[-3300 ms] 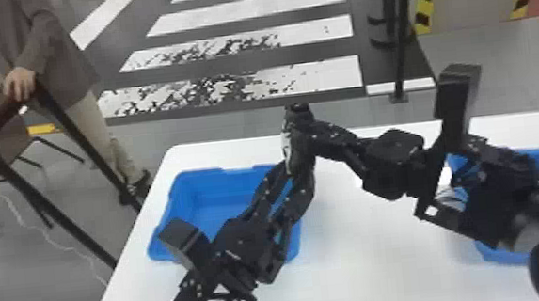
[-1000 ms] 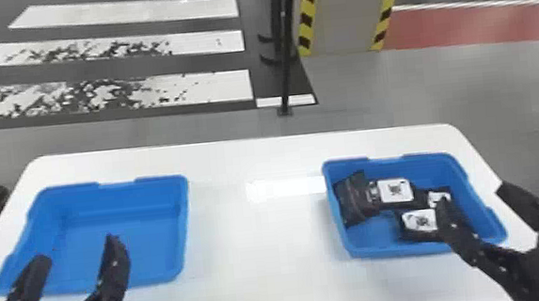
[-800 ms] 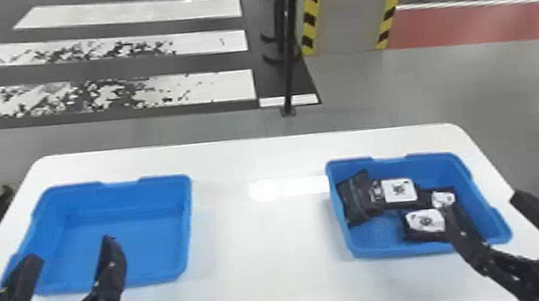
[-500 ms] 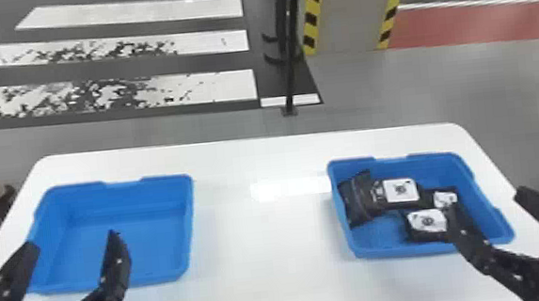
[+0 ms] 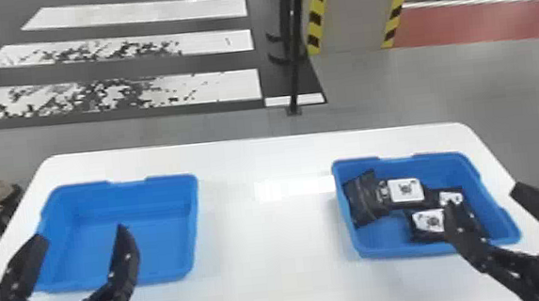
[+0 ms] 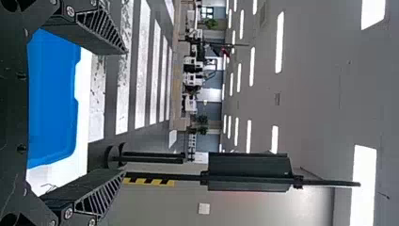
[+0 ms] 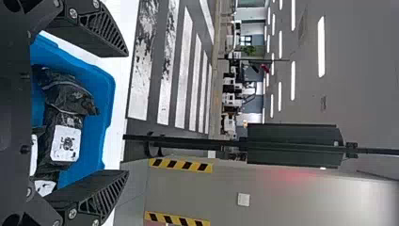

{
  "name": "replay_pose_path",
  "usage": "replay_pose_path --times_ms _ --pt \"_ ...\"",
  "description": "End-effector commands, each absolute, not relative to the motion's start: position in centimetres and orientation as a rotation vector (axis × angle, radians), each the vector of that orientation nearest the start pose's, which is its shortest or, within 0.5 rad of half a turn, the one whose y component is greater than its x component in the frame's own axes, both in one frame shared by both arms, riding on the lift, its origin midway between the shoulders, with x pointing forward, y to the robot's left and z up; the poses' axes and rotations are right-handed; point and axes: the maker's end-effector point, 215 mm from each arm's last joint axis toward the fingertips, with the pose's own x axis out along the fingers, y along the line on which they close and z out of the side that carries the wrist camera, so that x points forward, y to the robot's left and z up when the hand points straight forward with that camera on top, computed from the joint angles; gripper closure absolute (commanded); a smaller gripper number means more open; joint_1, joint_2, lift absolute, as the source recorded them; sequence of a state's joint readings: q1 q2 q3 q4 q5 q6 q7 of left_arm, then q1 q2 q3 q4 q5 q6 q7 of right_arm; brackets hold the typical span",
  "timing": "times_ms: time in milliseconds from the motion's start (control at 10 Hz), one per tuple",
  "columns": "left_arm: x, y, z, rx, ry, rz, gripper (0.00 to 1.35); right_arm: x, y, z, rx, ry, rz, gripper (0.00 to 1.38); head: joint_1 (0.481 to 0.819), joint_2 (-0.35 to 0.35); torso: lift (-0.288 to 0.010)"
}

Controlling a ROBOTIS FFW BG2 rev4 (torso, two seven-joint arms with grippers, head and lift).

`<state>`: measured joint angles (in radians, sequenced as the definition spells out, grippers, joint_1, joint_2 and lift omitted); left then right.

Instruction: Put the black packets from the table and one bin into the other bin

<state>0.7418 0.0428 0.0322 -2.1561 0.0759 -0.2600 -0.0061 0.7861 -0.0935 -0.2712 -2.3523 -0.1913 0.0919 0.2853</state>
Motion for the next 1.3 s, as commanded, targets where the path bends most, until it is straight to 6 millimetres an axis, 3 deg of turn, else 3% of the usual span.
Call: replay_pose_path --times_ms 0,1200 --pt "37.34 24.60 -29.64 -0.022 -0.105 0.001 0.14 36.78 -28.69 -29.73 -0.048 0.082 0.156 0.15 0.695 -0.063 -0.110" --pt "37.34 24.56 -29.65 -0.043 -0.105 0.001 0.14 37.19 -27.98 -30.05 -0.032 0.080 0.175 0.15 0.695 -0.053 -0.110"
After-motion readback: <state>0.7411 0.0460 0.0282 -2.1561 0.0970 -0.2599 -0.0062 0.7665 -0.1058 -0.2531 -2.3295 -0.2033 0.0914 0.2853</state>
